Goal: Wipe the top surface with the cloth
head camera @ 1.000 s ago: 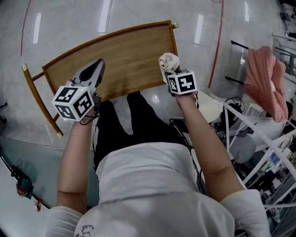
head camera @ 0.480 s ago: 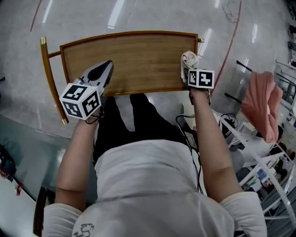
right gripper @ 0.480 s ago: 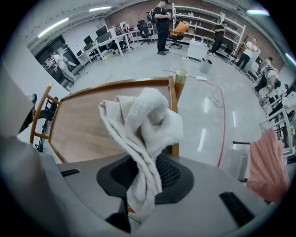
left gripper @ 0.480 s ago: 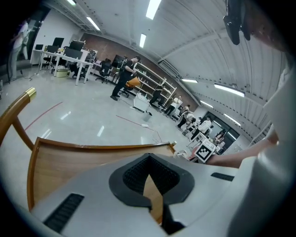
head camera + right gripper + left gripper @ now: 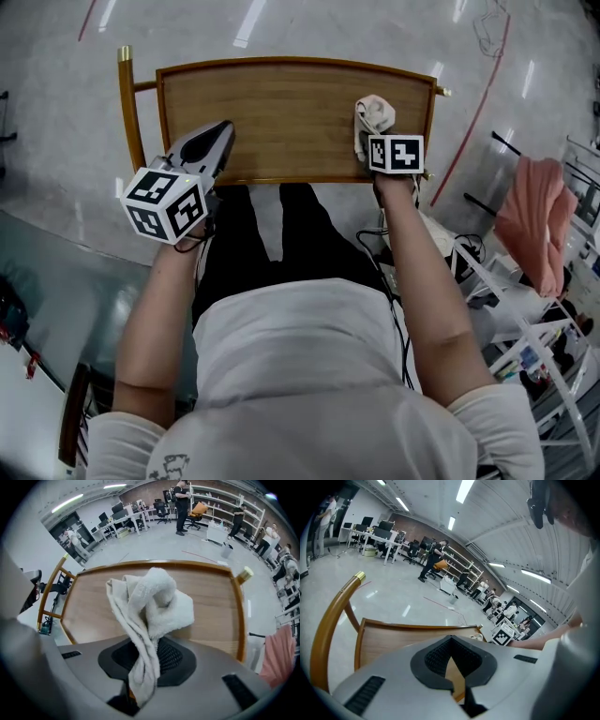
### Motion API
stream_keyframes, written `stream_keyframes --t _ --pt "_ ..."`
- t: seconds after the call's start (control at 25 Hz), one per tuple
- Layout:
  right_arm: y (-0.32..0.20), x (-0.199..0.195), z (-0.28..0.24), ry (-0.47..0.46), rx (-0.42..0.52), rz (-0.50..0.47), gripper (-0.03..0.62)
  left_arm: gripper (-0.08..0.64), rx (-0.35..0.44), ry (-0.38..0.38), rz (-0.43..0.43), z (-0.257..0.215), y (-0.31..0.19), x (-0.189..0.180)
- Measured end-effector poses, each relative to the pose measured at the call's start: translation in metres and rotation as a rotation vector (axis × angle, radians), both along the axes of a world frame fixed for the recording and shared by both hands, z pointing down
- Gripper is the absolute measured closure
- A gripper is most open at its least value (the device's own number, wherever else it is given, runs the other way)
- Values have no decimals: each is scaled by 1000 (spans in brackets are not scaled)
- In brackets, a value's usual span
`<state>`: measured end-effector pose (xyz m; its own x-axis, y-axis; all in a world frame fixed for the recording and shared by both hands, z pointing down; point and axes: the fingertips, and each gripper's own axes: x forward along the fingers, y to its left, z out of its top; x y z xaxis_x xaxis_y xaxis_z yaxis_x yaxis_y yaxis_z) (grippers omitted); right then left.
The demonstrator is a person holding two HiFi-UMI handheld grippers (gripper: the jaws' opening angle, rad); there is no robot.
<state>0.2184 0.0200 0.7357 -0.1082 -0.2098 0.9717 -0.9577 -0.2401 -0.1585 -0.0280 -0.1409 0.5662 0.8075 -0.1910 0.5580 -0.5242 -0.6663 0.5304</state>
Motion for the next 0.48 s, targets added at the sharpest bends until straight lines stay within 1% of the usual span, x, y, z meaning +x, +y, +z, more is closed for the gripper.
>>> stream_keyframes --t 0.12,0.24,0.32,0.48 --pt "-25 -61 3 -43 16 -76 491 553 16 -12 -5 -9 -3 -25" --pt "-54 -113 3 -79 39 -112 491 554 22 -38 -15 -9 -9 -53" --pt "-74 -152 3 -109 51 -138 491 554 19 -47 -32 -12 -12 -75" --pt "-117 -239 6 -165 70 -228 491 554 11 -60 -65 -13 -22 -124"
